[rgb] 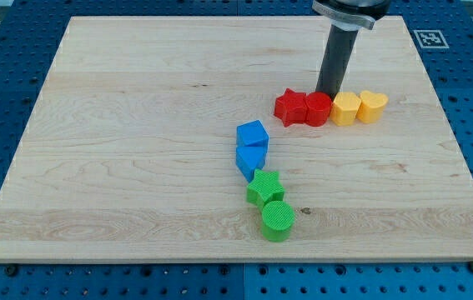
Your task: Move hexagon slightly down
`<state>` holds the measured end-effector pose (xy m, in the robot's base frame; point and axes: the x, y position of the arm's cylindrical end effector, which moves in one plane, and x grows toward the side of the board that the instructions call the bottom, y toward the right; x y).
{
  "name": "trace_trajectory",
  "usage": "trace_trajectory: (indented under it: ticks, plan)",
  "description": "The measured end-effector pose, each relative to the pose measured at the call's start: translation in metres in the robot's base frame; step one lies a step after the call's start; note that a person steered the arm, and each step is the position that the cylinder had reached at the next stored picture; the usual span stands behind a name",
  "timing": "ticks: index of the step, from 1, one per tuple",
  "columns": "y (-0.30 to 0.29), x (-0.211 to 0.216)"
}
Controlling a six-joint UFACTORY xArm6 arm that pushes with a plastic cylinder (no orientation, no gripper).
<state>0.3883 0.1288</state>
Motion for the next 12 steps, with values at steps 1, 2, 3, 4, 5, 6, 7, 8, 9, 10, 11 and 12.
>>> trace_trajectory:
  ticks: [1,2,3,4,5,6,7,8,9,10,11,12]
  plan:
    - [0.001,0.014]
    - [0.009,0.018]
    - [0.018,0.036]
    - [0.022,0.058]
    - [0.013,0.071]
    - [0.010,0.071]
    - [0.008,0.068]
    - [0.006,0.063]
    - [0.006,0.063]
    - [0.006,0.062]
    - [0.006,0.059]
    - [0.006,0.057]
